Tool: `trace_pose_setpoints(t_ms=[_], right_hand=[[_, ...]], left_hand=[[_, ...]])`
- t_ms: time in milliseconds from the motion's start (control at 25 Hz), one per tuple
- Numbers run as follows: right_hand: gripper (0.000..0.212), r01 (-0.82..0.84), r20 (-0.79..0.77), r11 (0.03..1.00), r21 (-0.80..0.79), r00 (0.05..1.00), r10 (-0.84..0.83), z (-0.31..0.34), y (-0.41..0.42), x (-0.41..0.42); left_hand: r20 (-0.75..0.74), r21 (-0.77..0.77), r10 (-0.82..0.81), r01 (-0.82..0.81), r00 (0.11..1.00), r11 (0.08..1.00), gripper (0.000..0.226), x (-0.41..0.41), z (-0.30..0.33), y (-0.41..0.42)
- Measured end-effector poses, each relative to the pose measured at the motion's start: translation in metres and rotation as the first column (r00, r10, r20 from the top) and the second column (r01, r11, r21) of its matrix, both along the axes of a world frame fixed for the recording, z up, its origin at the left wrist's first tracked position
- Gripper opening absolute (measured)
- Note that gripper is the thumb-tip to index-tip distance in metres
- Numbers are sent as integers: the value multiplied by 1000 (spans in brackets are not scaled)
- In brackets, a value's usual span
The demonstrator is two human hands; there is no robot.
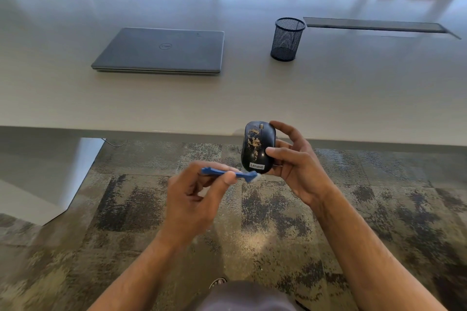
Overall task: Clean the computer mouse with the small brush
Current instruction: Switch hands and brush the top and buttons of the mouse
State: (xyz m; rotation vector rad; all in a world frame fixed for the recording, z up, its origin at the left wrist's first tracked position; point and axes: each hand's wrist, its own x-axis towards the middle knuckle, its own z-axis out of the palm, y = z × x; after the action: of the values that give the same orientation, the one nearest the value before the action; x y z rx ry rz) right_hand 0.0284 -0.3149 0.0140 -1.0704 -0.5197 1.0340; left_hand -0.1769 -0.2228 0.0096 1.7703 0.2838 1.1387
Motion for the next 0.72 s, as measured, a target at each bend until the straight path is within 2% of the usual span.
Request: trace_pose_setpoints(t_ms=[80,200,400,480,600,720], right_hand=[[68,-10,13,1000,-4,1000,10,1,0,-3],[68,-11,9,1000,2,1000,11,2,-1,-3],[69,27,-18,1000,-5,999,-27,2,-4,2],[69,31,-26,999,-11,999,-32,2,-4,1],[69,41,-33,999,-11,999,-42,2,-2,-1],[70,46,-22,999,-12,999,-46,4,0,-3]], left_hand=[[-21,76,-38,40,999,996,16,6,-2,-5],[-39,133,39,-33,998,991,17,5,-4,1],[-73,38,255,-252,964,967,14,-4,-5,11],[-11,35,199,-198,980,980,13,-2,-4,7],[62,246,47,-61,997,967,18,8,-6,-11],[58,400,21,-43,998,915,20,12,-8,-14]])
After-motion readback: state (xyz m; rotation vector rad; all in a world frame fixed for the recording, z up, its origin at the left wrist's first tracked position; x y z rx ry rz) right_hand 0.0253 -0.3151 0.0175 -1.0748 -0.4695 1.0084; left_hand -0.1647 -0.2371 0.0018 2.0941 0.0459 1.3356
